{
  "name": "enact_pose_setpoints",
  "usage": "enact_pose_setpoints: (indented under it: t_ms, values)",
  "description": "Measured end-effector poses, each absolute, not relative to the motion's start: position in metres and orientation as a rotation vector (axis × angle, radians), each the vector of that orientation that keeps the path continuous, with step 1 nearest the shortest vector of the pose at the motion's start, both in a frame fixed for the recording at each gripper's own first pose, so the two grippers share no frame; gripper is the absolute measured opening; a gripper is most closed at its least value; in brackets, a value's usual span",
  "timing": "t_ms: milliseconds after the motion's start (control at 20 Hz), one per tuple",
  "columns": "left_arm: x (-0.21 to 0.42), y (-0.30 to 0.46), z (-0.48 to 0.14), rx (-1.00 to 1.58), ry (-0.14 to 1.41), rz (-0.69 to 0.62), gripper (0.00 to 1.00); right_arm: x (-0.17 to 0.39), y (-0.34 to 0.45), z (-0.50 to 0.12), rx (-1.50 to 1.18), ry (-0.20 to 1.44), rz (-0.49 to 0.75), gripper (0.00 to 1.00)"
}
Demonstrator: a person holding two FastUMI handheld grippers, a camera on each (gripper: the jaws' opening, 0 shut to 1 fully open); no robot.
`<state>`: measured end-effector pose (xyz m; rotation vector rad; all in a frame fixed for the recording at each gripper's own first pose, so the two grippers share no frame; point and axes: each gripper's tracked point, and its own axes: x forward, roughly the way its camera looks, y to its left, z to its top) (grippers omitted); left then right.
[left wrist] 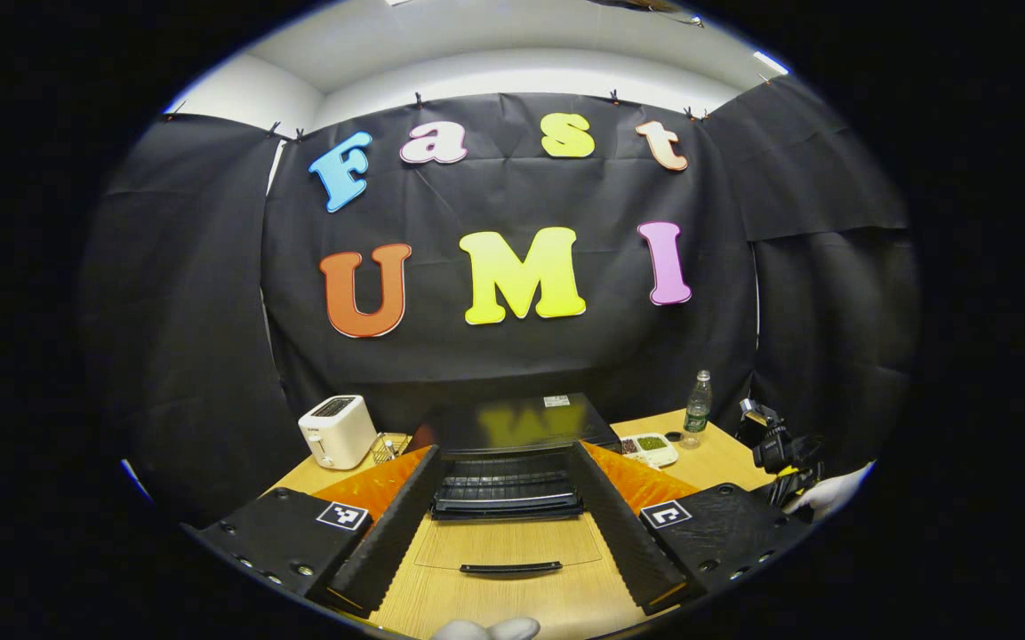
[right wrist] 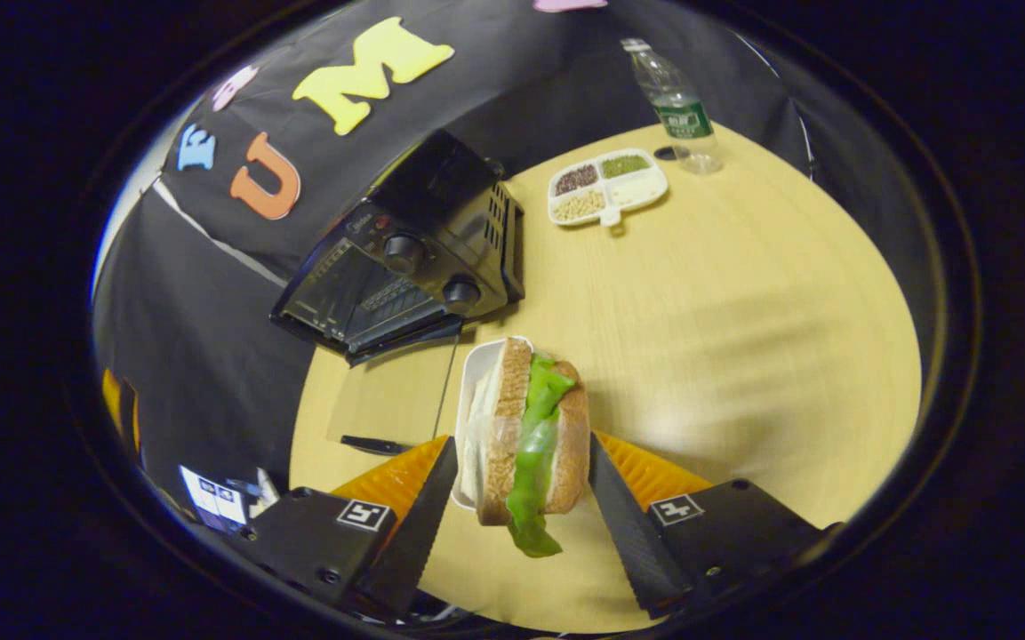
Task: Open the electric oven with the left hand, put the food in, and close the electric oven.
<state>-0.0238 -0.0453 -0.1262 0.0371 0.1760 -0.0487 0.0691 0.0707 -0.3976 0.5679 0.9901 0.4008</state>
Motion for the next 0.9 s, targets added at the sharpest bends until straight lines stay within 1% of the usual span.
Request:
enact_pose_setpoints:
  t_ms: [50, 100, 150, 200, 250, 350, 400, 500, 700, 900]
  values:
    - [-0.024, -0.046, -0.127, 0.039, 0.180, -0.047, 0.95, 0.070, 0.071, -0.402, 0.595, 1.013, 0.398, 0.82]
    - [-0.024, -0.046, -0.127, 0.040, 0.186, -0.044, 0.95, 0.071, 0.071, -0.403, 0.634, 1.022, 0.395, 0.75]
    - [-0.023, -0.047, -0.128, 0.039, 0.189, -0.044, 0.95, 0.072, 0.074, -0.400, 0.689, 1.028, 0.401, 0.71]
    - [-0.024, -0.048, -0.129, 0.037, 0.192, -0.044, 0.95, 0.071, 0.074, -0.401, 0.725, 1.040, 0.397, 0.58]
    - [-0.023, -0.050, -0.129, 0.037, 0.195, -0.049, 0.95, 0.070, 0.076, -0.400, 0.748, 1.036, 0.404, 0.57]
    - [-0.022, -0.054, -0.132, 0.041, 0.202, -0.055, 0.95, 0.068, 0.077, -0.396, 0.750, 1.027, 0.415, 0.48]
    - [-0.022, -0.054, -0.132, 0.042, 0.200, -0.058, 0.95, 0.068, 0.077, -0.394, 0.743, 1.023, 0.421, 0.41]
    - [-0.022, -0.056, -0.132, 0.034, 0.199, -0.063, 0.95, 0.066, 0.075, -0.391, 0.726, 1.014, 0.420, 0.39]
    - [-0.025, -0.050, -0.131, 0.029, 0.201, -0.065, 0.95, 0.068, 0.075, -0.363, 0.737, 0.951, 0.406, 0.39]
    - [-0.026, -0.038, -0.130, 0.037, 0.198, -0.070, 0.95, 0.075, 0.102, -0.325, 0.837, 0.853, 0.406, 0.39]
